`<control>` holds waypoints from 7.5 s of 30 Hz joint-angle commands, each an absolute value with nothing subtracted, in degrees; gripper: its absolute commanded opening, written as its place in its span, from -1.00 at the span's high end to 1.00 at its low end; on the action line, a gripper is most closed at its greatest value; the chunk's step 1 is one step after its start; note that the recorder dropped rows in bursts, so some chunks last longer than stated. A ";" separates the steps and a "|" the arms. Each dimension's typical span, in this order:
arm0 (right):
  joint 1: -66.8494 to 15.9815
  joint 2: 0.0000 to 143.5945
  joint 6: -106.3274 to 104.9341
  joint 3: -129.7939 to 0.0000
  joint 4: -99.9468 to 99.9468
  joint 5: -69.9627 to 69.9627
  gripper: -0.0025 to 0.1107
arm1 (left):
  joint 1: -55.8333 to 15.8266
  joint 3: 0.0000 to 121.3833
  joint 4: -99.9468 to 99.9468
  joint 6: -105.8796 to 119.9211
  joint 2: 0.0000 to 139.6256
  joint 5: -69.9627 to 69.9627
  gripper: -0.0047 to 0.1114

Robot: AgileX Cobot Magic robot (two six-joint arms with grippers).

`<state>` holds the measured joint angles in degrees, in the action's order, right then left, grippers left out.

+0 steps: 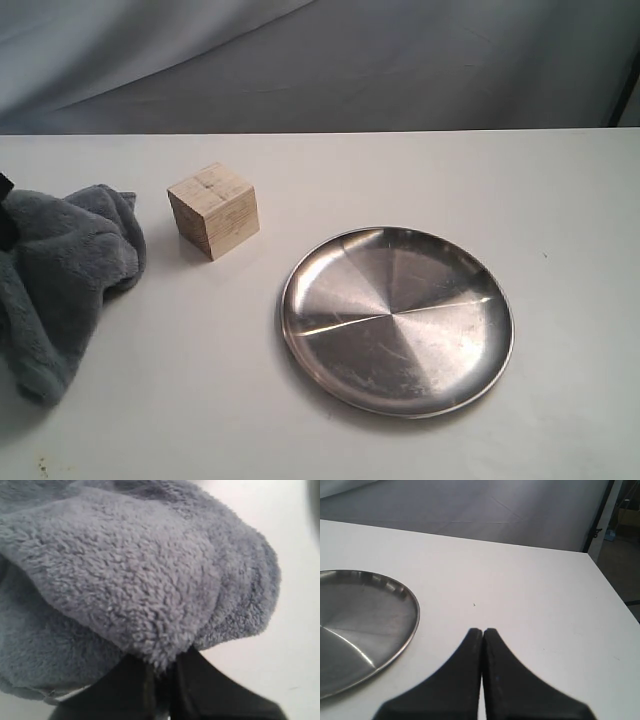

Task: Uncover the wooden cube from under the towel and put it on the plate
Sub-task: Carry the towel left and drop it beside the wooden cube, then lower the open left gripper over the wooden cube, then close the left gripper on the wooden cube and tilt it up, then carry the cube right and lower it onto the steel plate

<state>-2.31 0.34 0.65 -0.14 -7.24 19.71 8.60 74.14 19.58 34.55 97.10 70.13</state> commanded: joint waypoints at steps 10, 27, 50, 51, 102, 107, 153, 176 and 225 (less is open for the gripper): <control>-1.80 0.00 0.43 0.00 -7.47 19.63 0.96 | -0.61 63.22 28.75 46.48 96.40 67.37 0.91; -1.80 0.00 0.43 0.00 -7.47 19.63 0.96 | -0.61 54.67 42.25 60.10 97.60 65.13 -0.31; -1.80 0.00 0.43 0.00 -7.47 19.63 0.96 | -0.61 76.99 33.21 49.74 92.67 61.41 -0.53; -1.80 0.00 0.43 0.00 -7.47 19.63 0.96 | -0.61 76.99 33.21 50.01 92.67 58.53 -0.53; -1.80 0.00 0.43 0.00 -7.47 19.63 0.96 | -11.61 76.99 46.61 78.29 112.80 17.16 -0.77; -1.80 0.00 0.43 0.00 -7.47 19.63 0.96 | -11.61 76.99 46.61 78.29 112.80 17.00 -0.77; -1.80 0.00 0.43 0.00 -7.47 19.63 0.96 | -12.13 76.99 47.86 78.11 116.02 20.67 -0.89; -1.80 0.00 0.43 0.00 -7.47 19.63 0.96 | -13.33 81.63 47.87 66.29 120.44 24.35 -0.89; -1.80 0.00 0.43 0.00 -7.47 19.63 0.96 | -14.93 81.63 47.48 64.80 124.92 18.42 0.92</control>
